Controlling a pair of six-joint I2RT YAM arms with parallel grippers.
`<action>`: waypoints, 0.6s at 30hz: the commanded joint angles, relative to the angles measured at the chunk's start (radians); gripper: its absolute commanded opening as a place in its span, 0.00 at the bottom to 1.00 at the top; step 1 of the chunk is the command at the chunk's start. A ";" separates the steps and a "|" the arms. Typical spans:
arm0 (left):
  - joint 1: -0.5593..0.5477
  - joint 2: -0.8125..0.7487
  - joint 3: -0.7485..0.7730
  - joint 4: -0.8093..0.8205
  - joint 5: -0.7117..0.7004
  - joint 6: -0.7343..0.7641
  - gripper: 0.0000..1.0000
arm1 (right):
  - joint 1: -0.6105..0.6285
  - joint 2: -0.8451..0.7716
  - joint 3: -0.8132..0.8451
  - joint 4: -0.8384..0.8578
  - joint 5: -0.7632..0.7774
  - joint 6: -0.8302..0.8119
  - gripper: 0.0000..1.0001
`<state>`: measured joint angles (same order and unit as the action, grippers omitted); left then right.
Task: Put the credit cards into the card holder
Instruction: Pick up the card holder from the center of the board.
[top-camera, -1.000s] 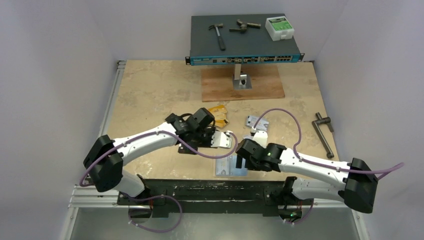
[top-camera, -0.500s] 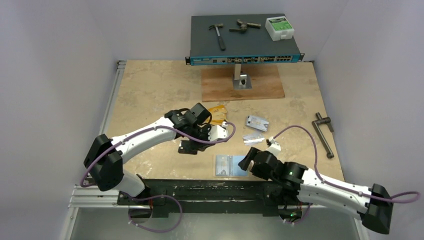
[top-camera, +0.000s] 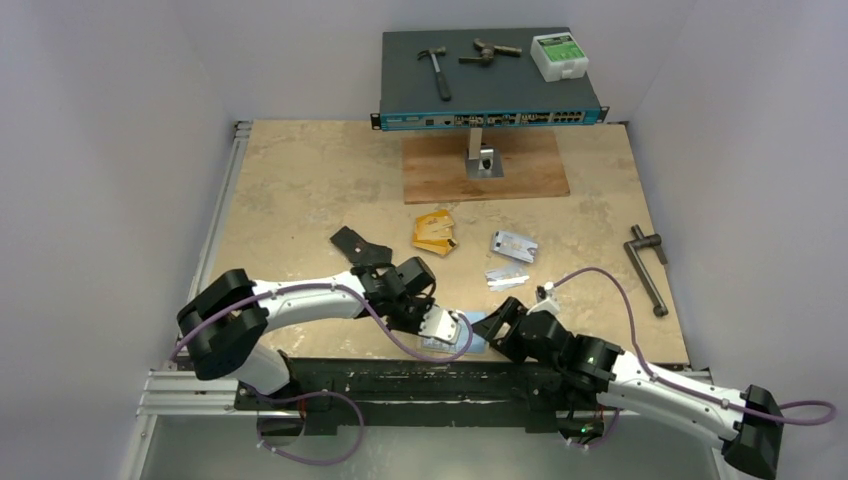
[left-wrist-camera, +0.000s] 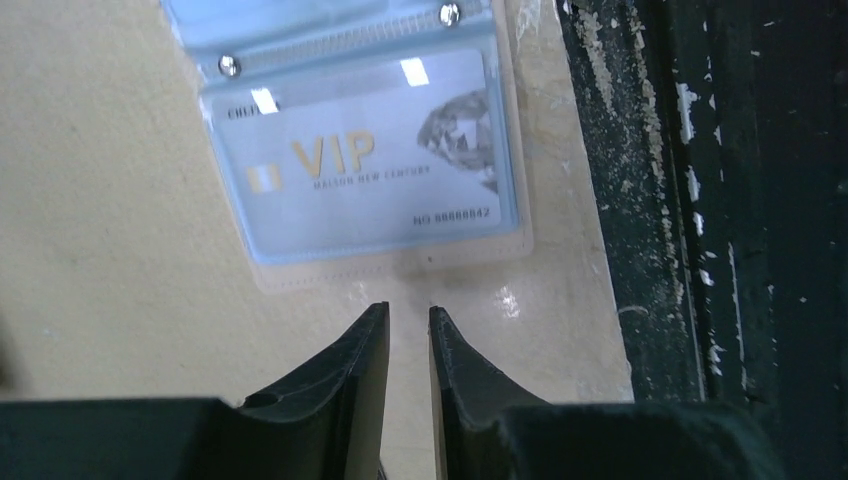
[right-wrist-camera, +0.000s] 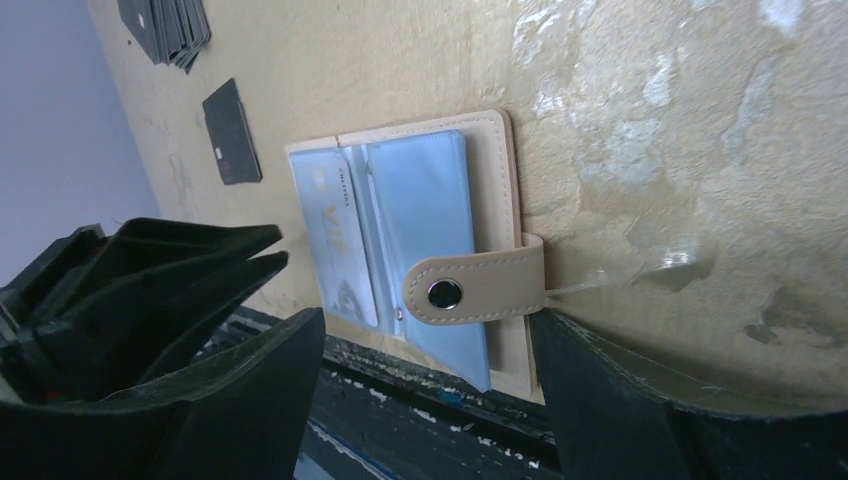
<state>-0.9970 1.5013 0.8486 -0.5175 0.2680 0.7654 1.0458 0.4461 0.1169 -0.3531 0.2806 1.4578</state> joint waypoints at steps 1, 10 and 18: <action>-0.047 0.043 -0.023 0.194 -0.050 0.108 0.20 | -0.001 0.026 -0.042 0.008 -0.038 0.007 0.77; -0.054 0.125 -0.019 0.241 -0.084 0.085 0.17 | -0.003 -0.213 -0.072 0.017 0.000 -0.008 0.75; -0.054 0.126 -0.018 0.255 -0.083 0.024 0.15 | -0.003 -0.292 -0.074 -0.063 0.020 -0.006 0.74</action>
<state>-1.0489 1.5986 0.8337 -0.2977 0.1928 0.8207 1.0412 0.1432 0.0948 -0.2779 0.2710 1.4513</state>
